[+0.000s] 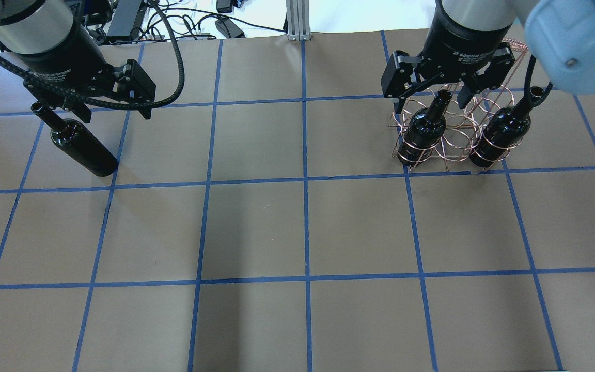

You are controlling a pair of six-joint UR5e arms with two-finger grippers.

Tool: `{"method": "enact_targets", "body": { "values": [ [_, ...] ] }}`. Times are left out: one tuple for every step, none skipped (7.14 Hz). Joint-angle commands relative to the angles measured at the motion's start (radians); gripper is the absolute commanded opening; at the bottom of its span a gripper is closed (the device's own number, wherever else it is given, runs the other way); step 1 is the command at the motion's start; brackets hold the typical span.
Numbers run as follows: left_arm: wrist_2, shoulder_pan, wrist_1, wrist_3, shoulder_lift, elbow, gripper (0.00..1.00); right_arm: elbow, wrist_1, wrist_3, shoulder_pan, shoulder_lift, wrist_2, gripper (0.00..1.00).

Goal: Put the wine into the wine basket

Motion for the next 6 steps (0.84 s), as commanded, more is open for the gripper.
{"method": "enact_targets", "body": {
  "values": [
    [-0.001,0.0,-0.001,0.001,0.008,-0.017,1.0,-0.004,0.002,0.004,-0.001,0.001,-0.004,1.0],
    [0.0,0.0,0.0,0.001,0.012,-0.026,1.0,-0.004,0.002,0.004,-0.001,0.0,-0.003,1.0],
    [0.0,0.0,0.0,0.001,0.014,-0.028,1.0,-0.005,0.003,0.005,-0.002,0.001,-0.004,1.0],
    [0.005,0.0,0.0,0.001,0.015,-0.028,1.0,-0.005,0.003,0.005,-0.002,0.001,-0.004,1.0],
    [0.005,0.0,0.0,0.001,0.016,-0.028,1.0,-0.002,0.0,0.005,-0.001,0.0,0.0,1.0],
    [0.003,0.0,0.0,0.003,0.019,-0.028,1.0,-0.002,0.002,0.004,-0.001,0.001,-0.003,1.0]
  ]
}}
